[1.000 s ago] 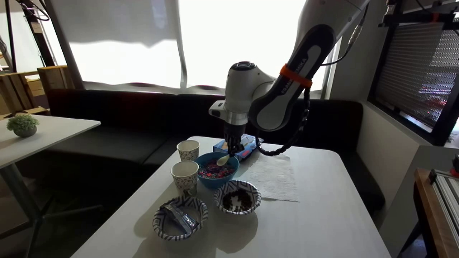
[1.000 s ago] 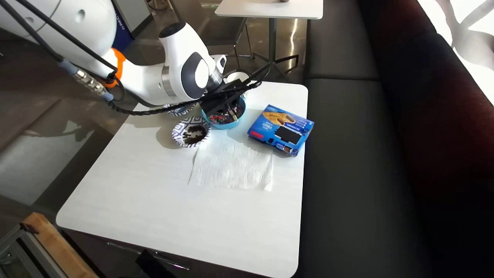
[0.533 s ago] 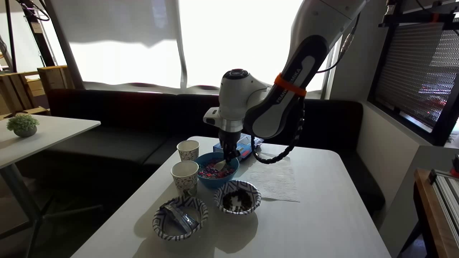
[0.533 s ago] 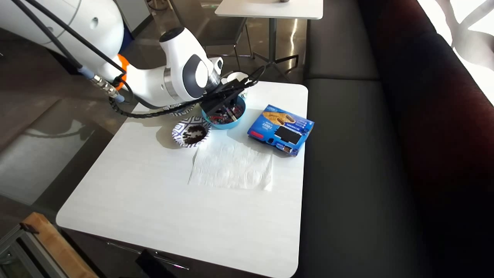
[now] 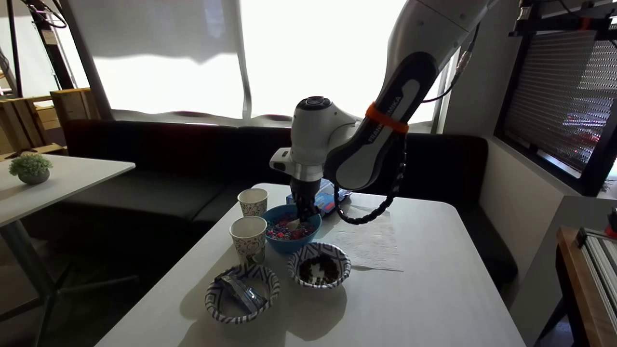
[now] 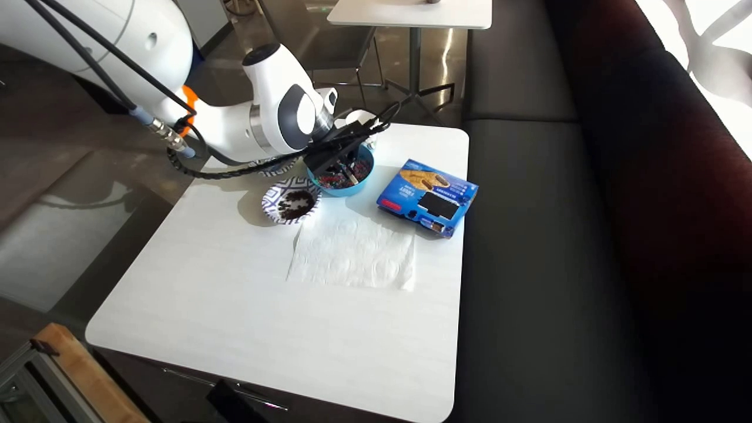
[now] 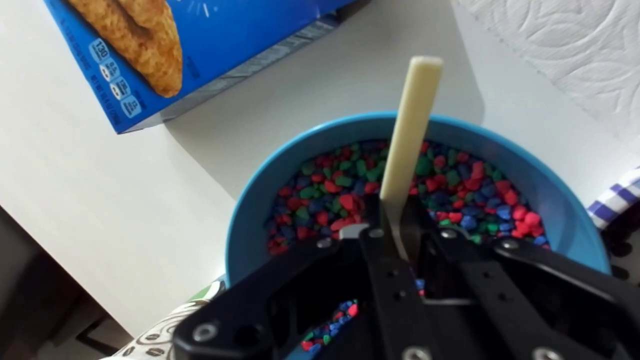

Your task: Use the white spoon to place some cereal from the blue bowl into the coffee cup on the right.

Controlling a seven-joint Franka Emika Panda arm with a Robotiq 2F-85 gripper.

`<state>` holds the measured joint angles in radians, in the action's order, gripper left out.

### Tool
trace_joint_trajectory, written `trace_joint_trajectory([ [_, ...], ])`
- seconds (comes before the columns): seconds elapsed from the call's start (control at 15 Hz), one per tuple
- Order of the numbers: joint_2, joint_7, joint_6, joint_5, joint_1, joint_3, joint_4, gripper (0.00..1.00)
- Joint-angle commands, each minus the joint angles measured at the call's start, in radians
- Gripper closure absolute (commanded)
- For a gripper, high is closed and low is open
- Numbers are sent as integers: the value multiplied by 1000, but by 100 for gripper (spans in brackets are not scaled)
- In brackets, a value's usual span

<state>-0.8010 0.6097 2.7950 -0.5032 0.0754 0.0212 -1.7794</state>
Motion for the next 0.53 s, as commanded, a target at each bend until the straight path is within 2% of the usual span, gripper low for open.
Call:
trace_joint_trajectory([
  [0.0, -30, 15, 35, 19, -43, -43, 10, 97],
  [0.47, -33, 70, 139, 67, -168, -152, -24, 97],
])
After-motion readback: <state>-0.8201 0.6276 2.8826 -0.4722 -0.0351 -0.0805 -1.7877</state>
